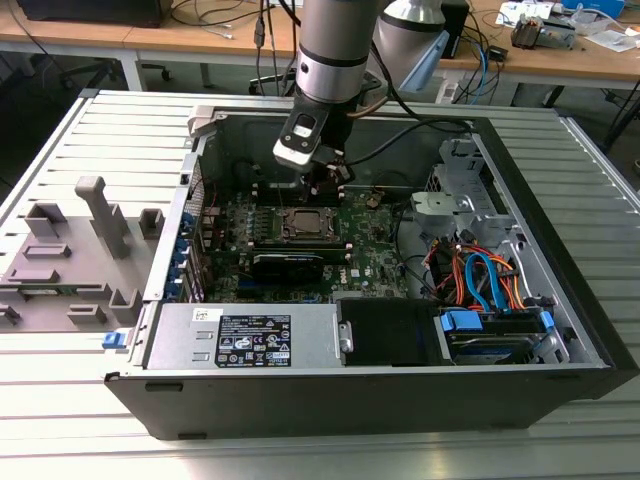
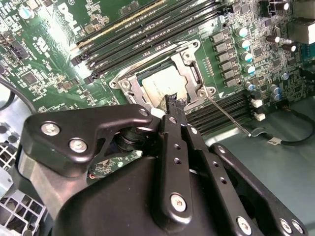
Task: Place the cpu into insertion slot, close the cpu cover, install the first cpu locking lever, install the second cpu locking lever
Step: 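Install the first cpu locking lever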
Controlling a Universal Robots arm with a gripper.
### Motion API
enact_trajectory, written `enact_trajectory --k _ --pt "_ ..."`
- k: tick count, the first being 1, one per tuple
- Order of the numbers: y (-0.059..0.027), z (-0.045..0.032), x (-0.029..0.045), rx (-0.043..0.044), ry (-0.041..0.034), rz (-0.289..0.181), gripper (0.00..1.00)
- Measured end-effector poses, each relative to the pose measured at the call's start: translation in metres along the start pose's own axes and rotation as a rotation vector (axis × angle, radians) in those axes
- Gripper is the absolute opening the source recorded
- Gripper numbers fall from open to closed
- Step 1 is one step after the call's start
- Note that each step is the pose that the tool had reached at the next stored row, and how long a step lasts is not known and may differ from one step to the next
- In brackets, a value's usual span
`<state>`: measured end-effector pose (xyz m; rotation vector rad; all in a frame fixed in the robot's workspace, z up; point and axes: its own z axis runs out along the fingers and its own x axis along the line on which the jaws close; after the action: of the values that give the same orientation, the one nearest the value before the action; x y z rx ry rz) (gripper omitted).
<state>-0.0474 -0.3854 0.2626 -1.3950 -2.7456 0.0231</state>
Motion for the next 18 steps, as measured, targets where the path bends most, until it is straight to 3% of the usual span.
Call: enact_trajectory --k 7,11,18 --pt "0.0000 0.0000 0.0000 0.0017 -0.0014 -0.035 0.11" --pt "0.0000 0.0000 0.0000 0.0070 -0.0060 -0.144 0.11" --pt "0.0000 0.0000 0.0000 0.0087 -0.0074 -0.181 0.11"
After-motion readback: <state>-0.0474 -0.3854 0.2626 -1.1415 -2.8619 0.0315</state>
